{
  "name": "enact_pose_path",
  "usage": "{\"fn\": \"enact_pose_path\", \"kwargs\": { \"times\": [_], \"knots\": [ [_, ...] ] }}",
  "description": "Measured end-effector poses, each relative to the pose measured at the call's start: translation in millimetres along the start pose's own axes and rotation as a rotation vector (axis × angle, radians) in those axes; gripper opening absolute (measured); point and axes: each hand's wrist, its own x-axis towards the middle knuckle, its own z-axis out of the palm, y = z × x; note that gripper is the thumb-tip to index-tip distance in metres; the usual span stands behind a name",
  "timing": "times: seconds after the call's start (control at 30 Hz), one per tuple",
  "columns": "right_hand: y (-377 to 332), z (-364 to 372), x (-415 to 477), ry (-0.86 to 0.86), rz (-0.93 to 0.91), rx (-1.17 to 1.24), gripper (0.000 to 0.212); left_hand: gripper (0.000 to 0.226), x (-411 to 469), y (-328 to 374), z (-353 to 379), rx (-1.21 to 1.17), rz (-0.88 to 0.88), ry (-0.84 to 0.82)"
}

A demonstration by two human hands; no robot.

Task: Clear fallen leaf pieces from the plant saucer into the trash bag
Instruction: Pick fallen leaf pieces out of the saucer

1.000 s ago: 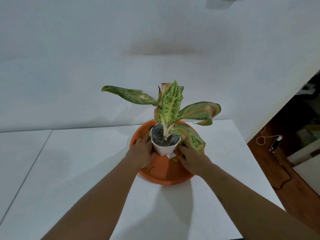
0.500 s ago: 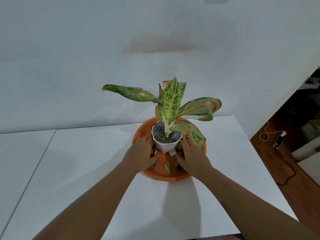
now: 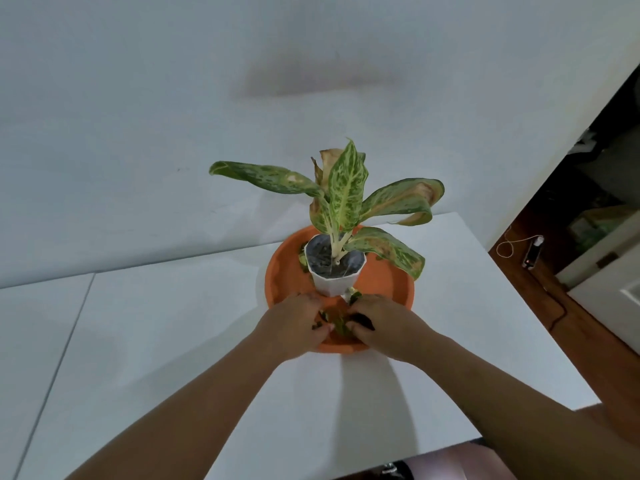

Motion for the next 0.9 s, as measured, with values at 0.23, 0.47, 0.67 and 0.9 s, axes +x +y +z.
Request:
{"fn": "enact_pose_path", "kwargs": {
  "times": [0.23,0.47,0.67,0.9],
  "knots": [
    [-2.1,7.9,10.3,0.116,0.181,-0.048,0.055,0.056,3.4,-2.2,7.7,0.052,-0.085,0.020],
    [-9.8,5.3,-2.5,0.015,0.046,-0.009,0.033,0.058,-3.9,-8.0,3.2,-0.055,0.030,-0.068],
    [-11.0,-0.8,7.9,-0.020,0.233,0.002,0.068,0.066,2.5,-3.5,-2.5,0.036,-0.113,-0.070],
    [-6.4,-1.9,12.4,-0.143,0.241,-0.033,0.057,0.058,9.8,1.0,-6.3,-0.040,-0.072,-0.101]
  ]
}}
